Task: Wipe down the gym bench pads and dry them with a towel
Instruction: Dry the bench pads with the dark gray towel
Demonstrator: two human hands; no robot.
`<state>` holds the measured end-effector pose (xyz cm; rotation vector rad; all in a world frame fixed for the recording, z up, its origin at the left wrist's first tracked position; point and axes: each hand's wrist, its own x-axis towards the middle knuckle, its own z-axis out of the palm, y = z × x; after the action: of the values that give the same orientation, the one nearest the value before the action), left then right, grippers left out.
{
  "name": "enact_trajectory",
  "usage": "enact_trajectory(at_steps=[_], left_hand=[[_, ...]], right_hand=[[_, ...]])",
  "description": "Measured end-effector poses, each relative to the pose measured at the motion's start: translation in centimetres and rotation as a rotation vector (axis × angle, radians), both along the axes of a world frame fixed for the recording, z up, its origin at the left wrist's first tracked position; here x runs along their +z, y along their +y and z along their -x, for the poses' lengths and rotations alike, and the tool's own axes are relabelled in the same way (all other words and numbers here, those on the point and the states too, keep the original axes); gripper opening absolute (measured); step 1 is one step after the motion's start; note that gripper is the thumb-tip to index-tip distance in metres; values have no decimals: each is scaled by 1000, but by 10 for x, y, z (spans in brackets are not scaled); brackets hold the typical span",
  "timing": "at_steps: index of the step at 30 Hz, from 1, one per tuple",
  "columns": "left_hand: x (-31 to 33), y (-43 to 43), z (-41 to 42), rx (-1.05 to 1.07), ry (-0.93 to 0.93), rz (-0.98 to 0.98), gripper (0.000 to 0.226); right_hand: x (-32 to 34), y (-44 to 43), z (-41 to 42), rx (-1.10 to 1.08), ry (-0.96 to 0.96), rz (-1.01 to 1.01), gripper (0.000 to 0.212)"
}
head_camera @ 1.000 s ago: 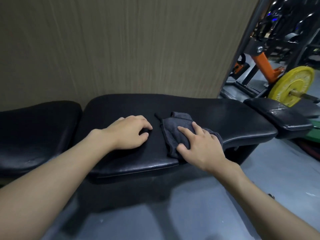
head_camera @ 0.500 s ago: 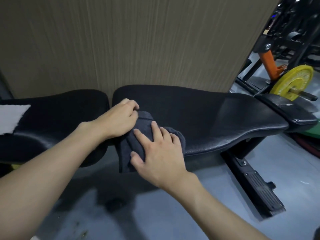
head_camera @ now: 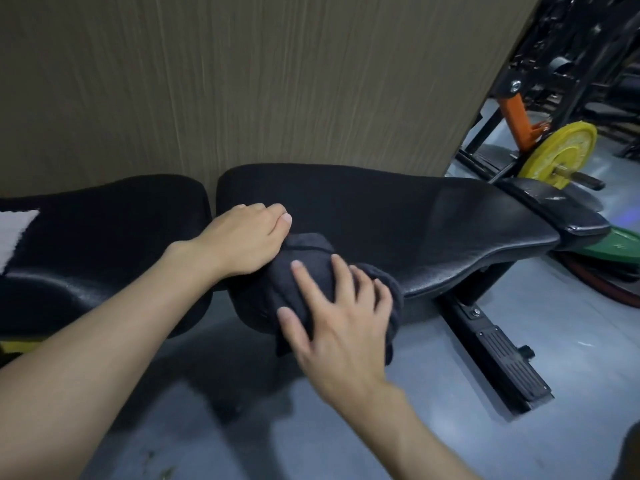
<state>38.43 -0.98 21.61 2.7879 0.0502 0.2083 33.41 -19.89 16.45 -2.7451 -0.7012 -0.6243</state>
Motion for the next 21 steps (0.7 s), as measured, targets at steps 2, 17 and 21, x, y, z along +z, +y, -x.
enact_trajectory(at_steps=[2, 17, 21], left_hand=[[4, -3, -6, -5, 3, 14, 47], [11, -98, -73, -265, 91, 102, 49], [10, -132, -100, -312, 122, 91, 46]], right_hand=[[-7, 1, -4, 75, -97, -24, 47], [-34, -117, -105, 39, -245, -317, 41], [-29, -159, -157, -121, -82, -626, 45]])
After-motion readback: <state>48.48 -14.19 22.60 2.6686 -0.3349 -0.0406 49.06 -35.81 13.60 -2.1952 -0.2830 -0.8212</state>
